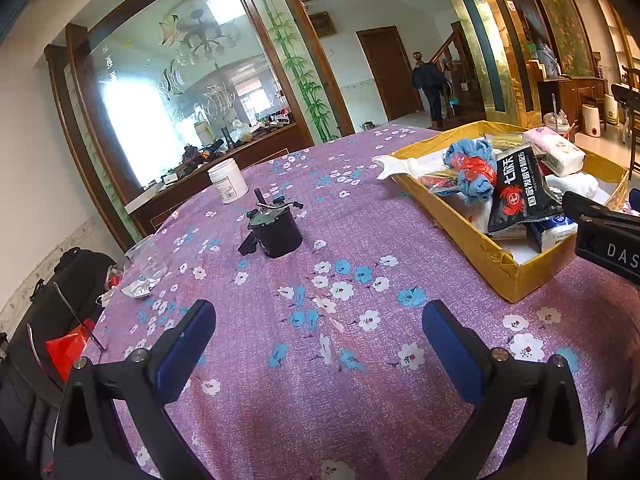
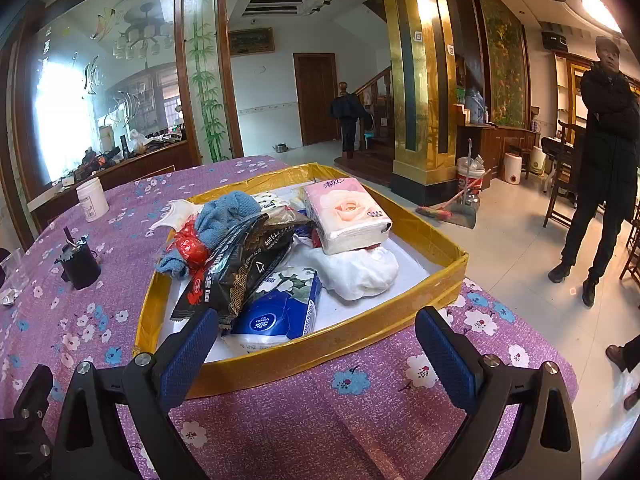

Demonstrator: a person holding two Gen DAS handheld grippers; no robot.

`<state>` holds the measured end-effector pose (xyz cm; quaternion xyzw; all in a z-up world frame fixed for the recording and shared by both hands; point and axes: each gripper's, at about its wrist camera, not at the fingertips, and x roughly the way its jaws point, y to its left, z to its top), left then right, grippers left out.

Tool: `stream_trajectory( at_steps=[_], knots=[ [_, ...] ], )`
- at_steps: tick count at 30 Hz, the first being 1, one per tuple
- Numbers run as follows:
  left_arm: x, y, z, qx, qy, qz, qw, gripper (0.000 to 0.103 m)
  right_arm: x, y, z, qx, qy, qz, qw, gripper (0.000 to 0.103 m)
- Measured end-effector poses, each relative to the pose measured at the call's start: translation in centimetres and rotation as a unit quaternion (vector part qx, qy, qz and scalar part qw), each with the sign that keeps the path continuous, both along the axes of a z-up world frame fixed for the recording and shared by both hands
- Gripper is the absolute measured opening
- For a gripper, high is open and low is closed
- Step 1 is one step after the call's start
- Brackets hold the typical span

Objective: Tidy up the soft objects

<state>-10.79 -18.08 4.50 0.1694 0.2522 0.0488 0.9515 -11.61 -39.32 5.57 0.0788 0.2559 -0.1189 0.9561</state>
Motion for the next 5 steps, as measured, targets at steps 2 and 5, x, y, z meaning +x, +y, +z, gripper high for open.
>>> stream_trajectory(
  at_steps=[2, 5],
  knots=[
    [-0.21, 0.16, 0.09, 0.001, -0.004, 0.004, 1.0000, 0.103, 0.01, 0.00, -0.01, 0.000, 0.000, 0.000, 1.000, 0.100],
    [-0.24, 0.54, 0.13, -0.001, -0.004, 0.011, 0.9999, 0.103, -0.02, -0.01, -0.01, 0.000, 0.000, 0.000, 1.000, 0.100]
  ],
)
